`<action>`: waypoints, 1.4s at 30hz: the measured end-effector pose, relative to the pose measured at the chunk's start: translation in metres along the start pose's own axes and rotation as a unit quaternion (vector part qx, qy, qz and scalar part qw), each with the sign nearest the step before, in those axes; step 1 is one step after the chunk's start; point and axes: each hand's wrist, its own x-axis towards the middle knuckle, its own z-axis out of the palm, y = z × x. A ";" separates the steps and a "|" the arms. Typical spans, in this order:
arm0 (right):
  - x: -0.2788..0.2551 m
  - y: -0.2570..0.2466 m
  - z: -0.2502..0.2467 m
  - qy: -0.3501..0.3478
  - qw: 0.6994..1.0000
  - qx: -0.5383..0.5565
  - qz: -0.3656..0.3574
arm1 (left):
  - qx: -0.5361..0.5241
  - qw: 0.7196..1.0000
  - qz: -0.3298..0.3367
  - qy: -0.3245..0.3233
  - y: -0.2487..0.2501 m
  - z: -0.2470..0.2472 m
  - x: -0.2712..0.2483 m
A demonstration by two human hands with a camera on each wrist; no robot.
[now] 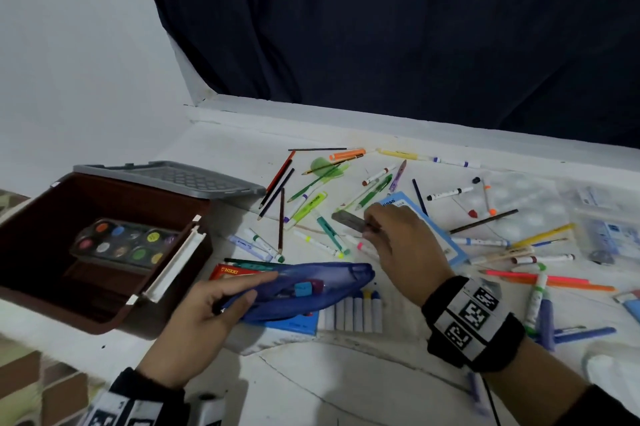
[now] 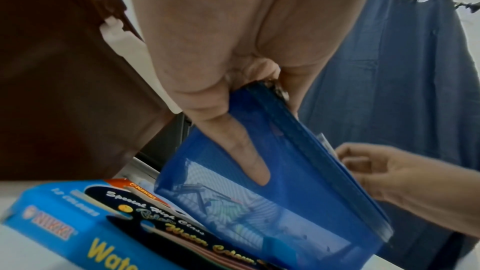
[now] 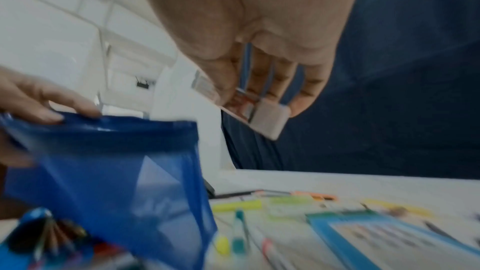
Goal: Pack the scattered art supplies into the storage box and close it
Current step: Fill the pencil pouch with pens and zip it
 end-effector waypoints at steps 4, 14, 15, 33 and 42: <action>0.000 -0.043 -0.013 -0.003 0.988 0.074 -0.138 | -0.012 1.000 -0.018 0.012 0.001 -0.001 -0.006; -0.007 -0.076 0.033 -0.191 0.949 0.102 -0.231 | -0.057 0.998 -0.019 0.025 -0.002 -0.011 -0.024; -0.006 -0.078 0.032 -0.192 0.946 0.137 -0.223 | -0.067 0.997 -0.020 0.031 -0.004 -0.015 -0.027; 0.057 -0.058 0.082 -0.267 0.954 0.049 -0.125 | -0.060 0.988 -0.092 0.107 -0.007 -0.044 -0.075; 0.064 -0.060 0.092 -0.296 0.930 -0.167 -0.140 | -0.062 0.987 -0.100 0.107 -0.004 -0.039 -0.072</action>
